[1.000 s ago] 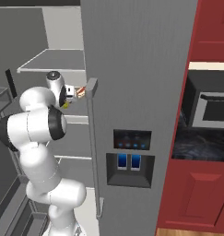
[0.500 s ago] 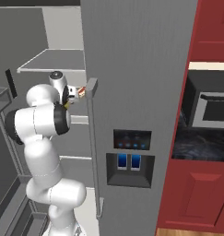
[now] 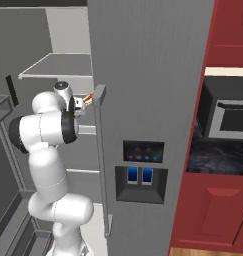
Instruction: Take the lemon wedge from the fridge and place it on the plate with fish on the dining counter.
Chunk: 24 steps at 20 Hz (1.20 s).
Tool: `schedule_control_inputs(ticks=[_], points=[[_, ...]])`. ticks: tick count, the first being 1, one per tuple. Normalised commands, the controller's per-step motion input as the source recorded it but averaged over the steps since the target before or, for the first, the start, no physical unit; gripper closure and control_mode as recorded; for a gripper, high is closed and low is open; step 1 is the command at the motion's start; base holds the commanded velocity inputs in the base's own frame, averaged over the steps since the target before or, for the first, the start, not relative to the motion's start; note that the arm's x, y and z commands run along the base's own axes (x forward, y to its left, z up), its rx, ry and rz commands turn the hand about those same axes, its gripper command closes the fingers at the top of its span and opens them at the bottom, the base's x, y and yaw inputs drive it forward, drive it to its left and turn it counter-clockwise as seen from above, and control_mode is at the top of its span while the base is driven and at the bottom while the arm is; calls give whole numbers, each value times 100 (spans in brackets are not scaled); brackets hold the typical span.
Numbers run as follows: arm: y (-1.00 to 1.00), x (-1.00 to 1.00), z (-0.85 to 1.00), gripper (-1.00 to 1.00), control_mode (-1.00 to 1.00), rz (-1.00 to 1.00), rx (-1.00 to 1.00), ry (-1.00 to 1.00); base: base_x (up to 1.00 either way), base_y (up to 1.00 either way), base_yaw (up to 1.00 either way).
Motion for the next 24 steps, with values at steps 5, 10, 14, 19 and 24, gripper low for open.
schedule_control_inputs(ticks=[5, 10, 14, 19, 24], points=[[1, 0, -6, 100, -100, 0, 0, 0, 0, 0, 0], [-10, -42, 5, 100, -100, 0, 0, 0, 0, 0, 0], [-27, -97, 54, 100, -100, -15, 1, 0, 0, 0, 0], [-48, -100, 92, 100, -100, -18, 5, 0, 0, 0, 0], [-65, -100, 25, 100, -100, -14, 4, 0, 0, 0, 0]])
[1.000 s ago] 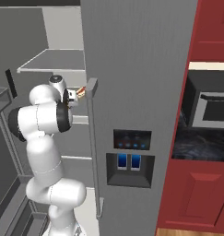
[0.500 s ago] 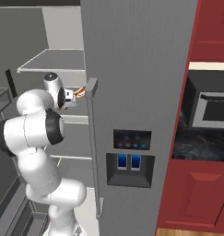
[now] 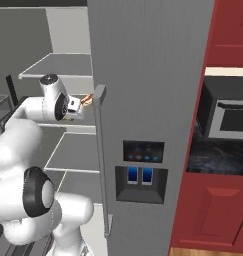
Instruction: Take the lemon wedge from the fridge and place it on the plate with fish on the dining counter.
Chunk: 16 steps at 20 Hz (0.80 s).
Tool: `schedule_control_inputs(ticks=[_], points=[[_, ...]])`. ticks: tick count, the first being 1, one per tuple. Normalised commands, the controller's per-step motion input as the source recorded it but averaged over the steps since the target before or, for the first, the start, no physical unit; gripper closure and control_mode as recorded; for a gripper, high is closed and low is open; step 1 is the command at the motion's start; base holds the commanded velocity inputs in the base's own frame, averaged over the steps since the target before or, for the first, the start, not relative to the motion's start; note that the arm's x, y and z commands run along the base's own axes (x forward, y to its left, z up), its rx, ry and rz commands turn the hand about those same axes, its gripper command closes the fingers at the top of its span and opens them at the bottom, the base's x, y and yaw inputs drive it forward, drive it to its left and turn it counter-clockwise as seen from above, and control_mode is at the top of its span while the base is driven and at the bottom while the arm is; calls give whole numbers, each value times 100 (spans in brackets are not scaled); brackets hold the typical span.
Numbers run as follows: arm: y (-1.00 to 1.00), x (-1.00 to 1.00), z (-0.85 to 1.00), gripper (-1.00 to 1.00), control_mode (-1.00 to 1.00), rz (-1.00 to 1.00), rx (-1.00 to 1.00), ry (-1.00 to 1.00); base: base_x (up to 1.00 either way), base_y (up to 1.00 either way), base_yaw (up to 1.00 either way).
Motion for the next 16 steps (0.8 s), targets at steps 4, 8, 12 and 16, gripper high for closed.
schedule_control_inputs(ticks=[4, 8, 12, 16], points=[[-73, -100, -13, 100, -100, -6, 1, -16, 0, 0, 0], [-32, -96, 29, 100, -100, -2, 3, -39, 0, 0, 0], [0, -12, 5, 100, -100, 0, 0, -6, 0, 0, 0], [0, -9, 0, 100, -100, 0, 0, 0, 0, 0, 0]])
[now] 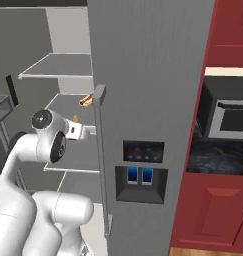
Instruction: Take the lemon wedge from the fridge and place it on the plate with fish on the dining counter.
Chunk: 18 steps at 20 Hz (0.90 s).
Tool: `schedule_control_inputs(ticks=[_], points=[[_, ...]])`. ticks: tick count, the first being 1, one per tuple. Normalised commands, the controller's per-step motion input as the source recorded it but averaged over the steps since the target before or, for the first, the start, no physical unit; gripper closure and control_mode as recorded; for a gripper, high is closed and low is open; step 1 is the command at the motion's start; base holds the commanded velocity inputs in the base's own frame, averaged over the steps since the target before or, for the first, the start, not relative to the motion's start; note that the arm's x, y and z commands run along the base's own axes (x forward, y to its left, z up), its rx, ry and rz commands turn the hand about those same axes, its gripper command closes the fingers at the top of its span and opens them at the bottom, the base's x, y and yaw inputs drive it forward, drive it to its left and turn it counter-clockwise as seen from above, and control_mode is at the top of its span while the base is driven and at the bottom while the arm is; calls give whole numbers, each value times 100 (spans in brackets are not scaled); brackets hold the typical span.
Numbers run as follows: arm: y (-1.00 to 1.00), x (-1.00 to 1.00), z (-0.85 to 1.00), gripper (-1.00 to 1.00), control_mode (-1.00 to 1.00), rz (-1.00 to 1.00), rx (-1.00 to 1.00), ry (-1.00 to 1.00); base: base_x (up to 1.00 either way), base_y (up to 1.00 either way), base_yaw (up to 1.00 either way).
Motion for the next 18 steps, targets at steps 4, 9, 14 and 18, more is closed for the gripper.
schedule_control_inputs(ticks=[4, 9, 14, 18], points=[[-13, -43, -2, 100, 100, 7, 0, 3, -50, -32, 19], [0, 0, 0, 100, 100, 0, 0, 0, -100, -64, 43], [0, 0, 0, 100, 100, 0, 0, 0, -98, -39, 56], [0, 0, 0, 100, 100, 0, 0, 0, -72, -28, 77]])
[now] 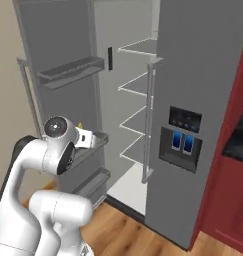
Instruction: Take the lemon wedge from the fridge and place it on the plate with fish on the dining counter.
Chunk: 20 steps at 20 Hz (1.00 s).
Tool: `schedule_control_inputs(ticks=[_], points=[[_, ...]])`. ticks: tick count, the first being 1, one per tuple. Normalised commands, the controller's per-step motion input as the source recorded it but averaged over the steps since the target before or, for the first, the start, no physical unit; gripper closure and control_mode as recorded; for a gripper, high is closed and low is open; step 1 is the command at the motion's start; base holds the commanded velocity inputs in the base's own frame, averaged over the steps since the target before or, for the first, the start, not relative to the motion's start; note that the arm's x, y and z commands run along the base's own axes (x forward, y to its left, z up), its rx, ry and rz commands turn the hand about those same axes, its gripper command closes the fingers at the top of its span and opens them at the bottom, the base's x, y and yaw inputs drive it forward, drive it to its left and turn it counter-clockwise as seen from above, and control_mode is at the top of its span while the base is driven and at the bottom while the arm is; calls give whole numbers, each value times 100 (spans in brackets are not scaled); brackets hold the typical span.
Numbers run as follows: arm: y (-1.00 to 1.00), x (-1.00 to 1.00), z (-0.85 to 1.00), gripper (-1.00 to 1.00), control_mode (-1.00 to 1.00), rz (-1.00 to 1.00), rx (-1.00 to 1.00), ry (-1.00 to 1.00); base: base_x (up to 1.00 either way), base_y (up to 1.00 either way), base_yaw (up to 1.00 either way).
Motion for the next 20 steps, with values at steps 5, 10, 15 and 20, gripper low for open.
schedule_control_inputs(ticks=[5, 10, 15, 20], points=[[0, 0, 0, 100, 100, 0, 0, 0, -74, -33, 76], [0, 0, 0, 100, 100, 0, 0, 0, -78, -36, 74], [0, 0, 0, 100, 100, 0, 0, 0, -68, -30, 79], [0, 0, 0, 100, 100, 0, 0, 0, -64, -26, 81]])
